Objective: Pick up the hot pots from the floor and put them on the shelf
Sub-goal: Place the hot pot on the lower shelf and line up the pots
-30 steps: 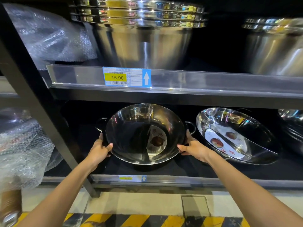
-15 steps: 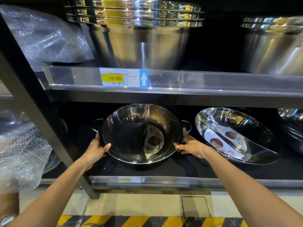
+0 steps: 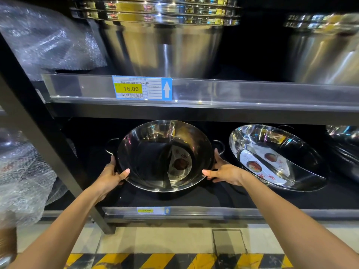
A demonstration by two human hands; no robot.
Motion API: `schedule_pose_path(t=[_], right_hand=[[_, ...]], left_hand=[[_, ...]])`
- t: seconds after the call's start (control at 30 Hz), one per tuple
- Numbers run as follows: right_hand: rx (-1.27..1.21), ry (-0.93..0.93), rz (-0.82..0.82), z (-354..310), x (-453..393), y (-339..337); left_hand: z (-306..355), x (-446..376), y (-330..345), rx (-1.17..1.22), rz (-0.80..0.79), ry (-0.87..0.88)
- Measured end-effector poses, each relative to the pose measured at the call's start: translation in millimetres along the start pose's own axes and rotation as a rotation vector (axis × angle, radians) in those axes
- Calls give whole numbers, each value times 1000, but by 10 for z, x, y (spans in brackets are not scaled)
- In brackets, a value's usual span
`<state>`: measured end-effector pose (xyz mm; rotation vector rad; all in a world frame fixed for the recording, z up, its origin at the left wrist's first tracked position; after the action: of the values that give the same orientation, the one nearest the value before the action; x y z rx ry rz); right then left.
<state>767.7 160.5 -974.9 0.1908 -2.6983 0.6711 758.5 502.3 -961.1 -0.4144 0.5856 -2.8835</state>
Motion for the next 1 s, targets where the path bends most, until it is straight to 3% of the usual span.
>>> schedule_pose_path(t=[0.47,0.53,0.6,0.63,0.7,0.83,0.9,1.0], right_hand=[[94,-10,61,-128,132,1],[238,-92,174,-180,241,-45],[303,-170,317,-183,407,-181],[289,-196,375,-163,511,-286],[251,-229,502,-74,733,-644],[270,-181,812,290,1215,-1722],[378,-139,891,528,1399,-2213],[508,-31,845,890,1440,-2717]], left_hand=[[-42,-19,-3,-59,13,-32],[81,45,-91,-310,184,90],[394,241,-29,-490,363,366],[573,373,115,-493,374,489],[861,645,579,-436,262,614],[1216,1227,1793,-345,0,637],[1317,1536,2390,-309,-112,560],[1314,1949,3161,-290,-254,323]])
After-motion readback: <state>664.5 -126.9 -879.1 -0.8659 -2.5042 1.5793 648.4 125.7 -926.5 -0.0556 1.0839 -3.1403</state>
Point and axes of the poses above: each hand's wrist, its own x-axis away from the middle knuckle, its own y-axis out of the palm, z = x × y, the point moved 7 cm from there along -x, towards the middle knuckle, and after that the axes turned 10 degrees about z, right-handed, at the moved point
